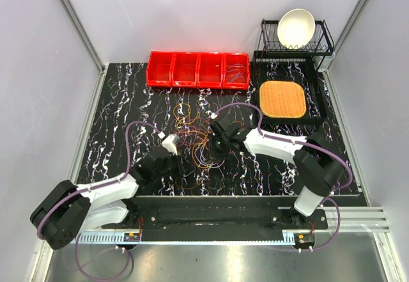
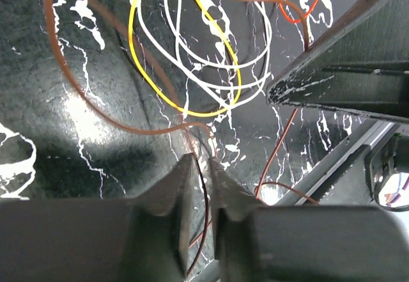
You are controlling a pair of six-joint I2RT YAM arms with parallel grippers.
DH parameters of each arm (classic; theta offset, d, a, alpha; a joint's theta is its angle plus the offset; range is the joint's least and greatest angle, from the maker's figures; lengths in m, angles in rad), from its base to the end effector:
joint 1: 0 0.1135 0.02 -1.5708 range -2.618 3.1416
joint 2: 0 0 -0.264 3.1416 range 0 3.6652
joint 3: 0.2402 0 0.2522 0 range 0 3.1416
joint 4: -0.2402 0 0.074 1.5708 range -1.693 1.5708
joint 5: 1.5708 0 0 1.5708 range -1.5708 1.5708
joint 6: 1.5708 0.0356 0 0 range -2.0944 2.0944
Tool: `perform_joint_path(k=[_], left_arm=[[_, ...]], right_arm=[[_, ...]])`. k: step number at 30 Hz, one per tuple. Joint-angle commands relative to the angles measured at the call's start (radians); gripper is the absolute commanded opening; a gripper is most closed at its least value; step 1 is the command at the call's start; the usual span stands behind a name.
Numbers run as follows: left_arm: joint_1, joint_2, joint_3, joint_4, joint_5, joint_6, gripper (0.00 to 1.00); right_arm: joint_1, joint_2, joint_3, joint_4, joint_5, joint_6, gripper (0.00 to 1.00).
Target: Untangle the cables
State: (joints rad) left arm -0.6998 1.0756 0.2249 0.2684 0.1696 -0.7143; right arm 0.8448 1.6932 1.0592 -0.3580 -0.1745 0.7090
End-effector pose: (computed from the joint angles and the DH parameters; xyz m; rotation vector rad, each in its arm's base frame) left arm 0.1432 -0.1285 0.1412 0.0893 2.3165 -0.9603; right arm 0.2243 0.2619 0.1875 -0.2582 2.7408 0.7461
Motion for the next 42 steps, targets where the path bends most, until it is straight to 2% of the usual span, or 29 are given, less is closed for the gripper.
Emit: perform_joint_path(k=[1, 5, 12, 18, 22, 27, 31, 34, 42], left_arm=[[-0.003, 0.006, -0.024, 0.153, 0.01, -0.007, 0.29], [-0.001, -0.016, -0.035, 0.154, -0.002, -0.001, 0.36], [-0.001, 0.006, -0.035, 0.158, -0.027, 0.003, 0.38], [-0.001, 0.082, -0.036, 0.227, 0.014, -0.001, 0.38], [-0.003, 0.116, -0.018, 0.239, 0.053, 0.021, 0.47], [-0.003, 0.075, 0.01, 0.154, 0.034, 0.039, 0.6], [-0.003, -0.024, 0.051, -0.034, -0.034, 0.059, 0.67], [-0.001, -0.065, 0.093, -0.134, -0.079, 0.078, 0.68], [-0.003, -0.071, 0.09, -0.244, -0.104, 0.101, 0.68]], right_arm=[[0.01, 0.013, 0.005, 0.037, 0.021, 0.001, 0.0], [0.01, 0.014, -0.008, 0.045, 0.021, -0.002, 0.0], [0.011, 0.02, -0.036, 0.1, -0.039, 0.007, 0.0], [0.011, 0.039, -0.012, 0.12, -0.043, 0.014, 0.0], [0.011, 0.057, 0.024, 0.12, -0.045, 0.014, 0.0], [0.014, 0.088, 0.073, 0.12, -0.04, 0.01, 0.0], [0.025, 0.1, 0.081, 0.119, -0.046, 0.013, 0.0], [0.04, 0.106, 0.084, 0.119, -0.036, 0.023, 0.0], [0.066, 0.16, 0.108, 0.114, -0.002, 0.086, 0.0]])
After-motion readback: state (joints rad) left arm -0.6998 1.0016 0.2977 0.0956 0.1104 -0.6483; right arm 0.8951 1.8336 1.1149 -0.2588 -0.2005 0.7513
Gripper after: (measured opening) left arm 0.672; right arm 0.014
